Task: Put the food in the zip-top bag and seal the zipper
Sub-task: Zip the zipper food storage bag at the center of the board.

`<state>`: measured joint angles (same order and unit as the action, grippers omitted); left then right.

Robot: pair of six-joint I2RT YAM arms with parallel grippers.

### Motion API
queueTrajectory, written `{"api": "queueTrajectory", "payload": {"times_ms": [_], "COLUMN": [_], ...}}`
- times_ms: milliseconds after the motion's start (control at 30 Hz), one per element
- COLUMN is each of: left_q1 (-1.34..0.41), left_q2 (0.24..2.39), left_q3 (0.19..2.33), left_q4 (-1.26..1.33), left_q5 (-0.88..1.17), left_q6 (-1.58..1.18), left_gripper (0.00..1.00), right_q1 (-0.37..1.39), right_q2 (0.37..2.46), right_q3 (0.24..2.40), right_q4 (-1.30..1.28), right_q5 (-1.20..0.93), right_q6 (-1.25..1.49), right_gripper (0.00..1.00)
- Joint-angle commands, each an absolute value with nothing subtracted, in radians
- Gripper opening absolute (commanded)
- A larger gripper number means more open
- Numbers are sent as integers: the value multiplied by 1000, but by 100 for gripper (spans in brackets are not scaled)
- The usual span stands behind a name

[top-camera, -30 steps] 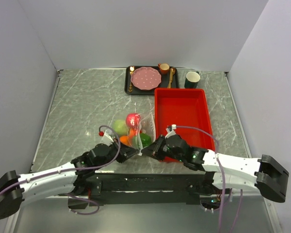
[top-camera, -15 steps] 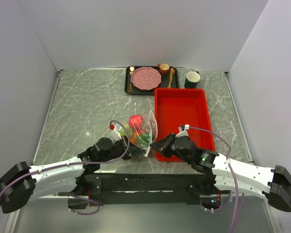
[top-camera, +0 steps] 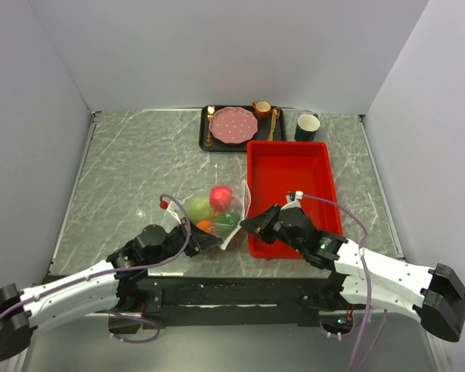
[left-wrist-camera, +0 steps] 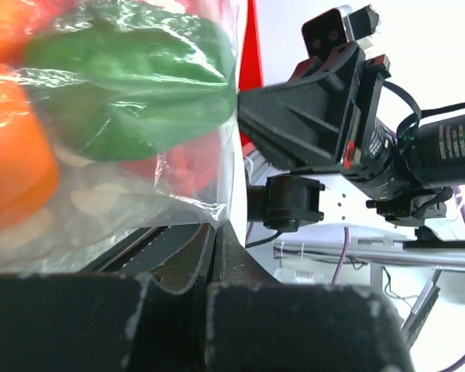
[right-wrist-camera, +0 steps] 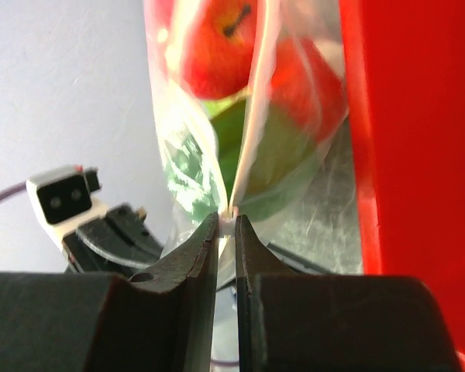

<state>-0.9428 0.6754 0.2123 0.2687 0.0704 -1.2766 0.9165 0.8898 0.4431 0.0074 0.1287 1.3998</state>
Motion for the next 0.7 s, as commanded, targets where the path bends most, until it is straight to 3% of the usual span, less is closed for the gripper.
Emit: {"api": "queueTrajectory", "payload": {"times_ms": [0, 667], "left_q1": [-943, -939], "left_q2": [557, 437], "left_q3": [190, 218], "left_q4": [76, -167], "left_q5": [5, -139], "left_q6": [-1308, -1377], "left_gripper": [1, 1], "right_q1": [848, 746], "right_q2": [922, 994], "right_q3": [495, 577], "right_q4": [-5, 25], "right_q5": [219, 126], "right_q6": [1327, 1206], "right_gripper": [0, 0]}}
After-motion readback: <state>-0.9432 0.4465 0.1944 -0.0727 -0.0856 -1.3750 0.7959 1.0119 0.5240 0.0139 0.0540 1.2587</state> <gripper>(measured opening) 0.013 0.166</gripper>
